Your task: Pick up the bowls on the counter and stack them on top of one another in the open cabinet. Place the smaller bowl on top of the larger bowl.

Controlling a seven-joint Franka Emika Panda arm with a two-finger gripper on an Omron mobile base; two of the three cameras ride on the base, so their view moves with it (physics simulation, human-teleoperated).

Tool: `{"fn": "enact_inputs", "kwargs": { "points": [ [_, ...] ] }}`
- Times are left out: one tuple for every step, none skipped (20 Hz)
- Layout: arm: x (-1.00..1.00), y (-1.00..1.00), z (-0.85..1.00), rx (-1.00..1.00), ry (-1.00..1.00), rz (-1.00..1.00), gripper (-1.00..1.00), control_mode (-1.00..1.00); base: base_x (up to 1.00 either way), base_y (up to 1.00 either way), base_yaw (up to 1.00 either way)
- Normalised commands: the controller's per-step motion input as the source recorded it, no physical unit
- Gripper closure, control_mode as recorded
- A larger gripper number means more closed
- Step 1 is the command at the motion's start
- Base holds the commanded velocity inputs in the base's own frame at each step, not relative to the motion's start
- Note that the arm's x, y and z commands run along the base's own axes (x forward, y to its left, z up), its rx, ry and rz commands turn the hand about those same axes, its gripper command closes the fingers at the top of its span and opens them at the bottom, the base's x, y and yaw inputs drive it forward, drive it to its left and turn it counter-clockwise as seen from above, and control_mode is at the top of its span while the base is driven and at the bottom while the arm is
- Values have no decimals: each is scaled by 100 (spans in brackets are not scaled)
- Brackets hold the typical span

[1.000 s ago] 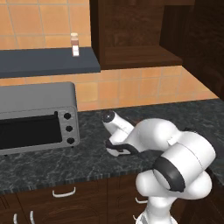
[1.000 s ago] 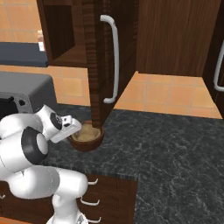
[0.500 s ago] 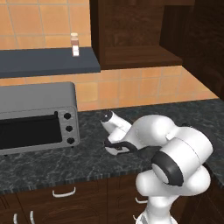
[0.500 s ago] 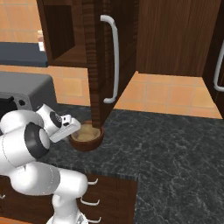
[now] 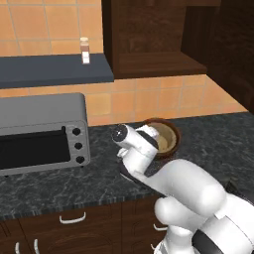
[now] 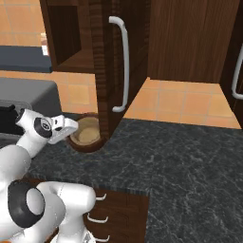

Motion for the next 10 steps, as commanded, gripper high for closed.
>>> {"fn": "enact_inputs", "kwargs": {
  "points": [
    [-59, -36, 100, 0, -36, 0, 100, -100, 0, 0, 0],
    [-59, -40, 100, 0, -34, 0, 100, -100, 0, 0, 0],
    [-50, -34, 100, 0, -34, 0, 100, -100, 0, 0, 0],
    [-44, -31, 100, 0, -34, 2, 100, -100, 0, 0, 0],
    [-41, -29, 100, 0, -32, 1, 100, -100, 0, 0, 0],
    [-43, -25, 100, 0, -31, 0, 100, -100, 0, 0, 0],
    [-39, -19, 100, 0, -27, 0, 100, -100, 0, 0, 0],
    [-27, -11, 100, 0, -26, 0, 100, -100, 0, 0, 0],
    [-32, -9, 100, 0, -23, 0, 100, -100, 0, 0, 0],
    [-34, -8, 100, 0, -20, 0, 100, -100, 0, 0, 0]
  ]
}}
